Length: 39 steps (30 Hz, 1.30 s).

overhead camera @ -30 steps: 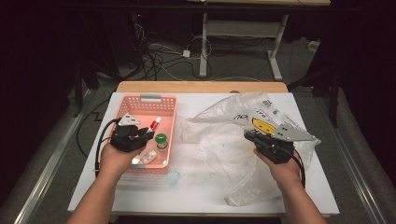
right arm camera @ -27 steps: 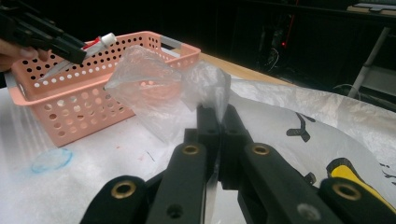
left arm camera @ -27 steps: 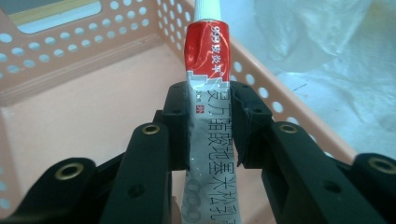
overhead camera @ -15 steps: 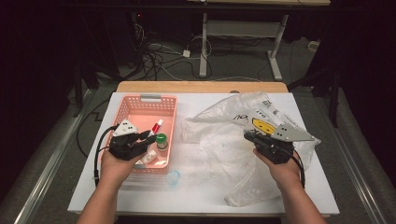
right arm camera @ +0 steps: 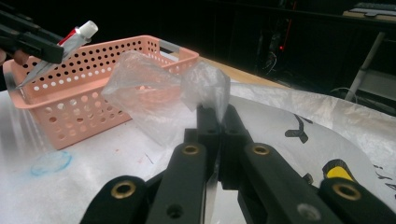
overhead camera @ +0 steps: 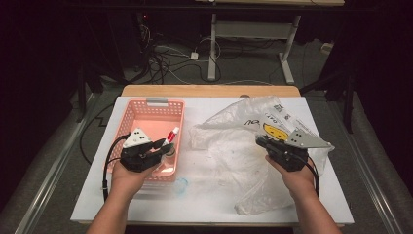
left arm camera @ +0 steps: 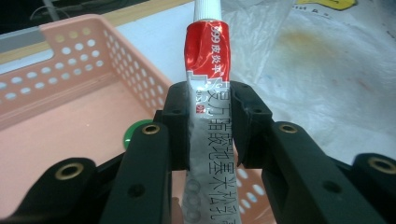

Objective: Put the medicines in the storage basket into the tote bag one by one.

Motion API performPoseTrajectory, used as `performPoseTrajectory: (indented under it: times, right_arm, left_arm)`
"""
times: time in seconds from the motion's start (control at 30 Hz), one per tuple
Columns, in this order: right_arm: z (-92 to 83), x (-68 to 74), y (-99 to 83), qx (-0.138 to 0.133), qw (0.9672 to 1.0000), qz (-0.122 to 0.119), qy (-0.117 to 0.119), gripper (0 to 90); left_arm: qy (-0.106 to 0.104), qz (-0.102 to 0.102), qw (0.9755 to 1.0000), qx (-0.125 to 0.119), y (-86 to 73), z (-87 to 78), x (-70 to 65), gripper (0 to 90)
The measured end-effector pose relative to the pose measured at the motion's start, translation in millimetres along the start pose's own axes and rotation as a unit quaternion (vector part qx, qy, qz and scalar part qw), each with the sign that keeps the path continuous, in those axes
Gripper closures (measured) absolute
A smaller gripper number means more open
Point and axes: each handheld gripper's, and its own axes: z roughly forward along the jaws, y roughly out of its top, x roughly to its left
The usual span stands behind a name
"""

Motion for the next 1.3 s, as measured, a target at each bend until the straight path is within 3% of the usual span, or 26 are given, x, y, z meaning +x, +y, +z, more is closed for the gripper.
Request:
performPoseTrajectory:
  times: [0.27, 0.57, 1.3]
  right_arm:
    - [-2.6, -0.3, 2.0, -0.004, 1.0, -0.002, 0.0, 90.0]
    - [-3.8, -0.7, 2.7, -0.007, 1.0, -0.001, -0.001, 90.0]
    - [-0.5, 1.1, -0.1, 0.0, 1.0, -0.003, 0.001, 90.0]
  left_arm:
    - [-0.031, 0.011, 0.9994, -0.008, 4.5, 2.4, -20.3, 68.4]
    - [-0.053, 0.023, 0.9982, -0.019, 5.9, 8.6, -37.0, 68.4]
    - [-0.092, 0.045, 0.9948, -0.001, 2.7, 33.8, -65.1, 68.3]
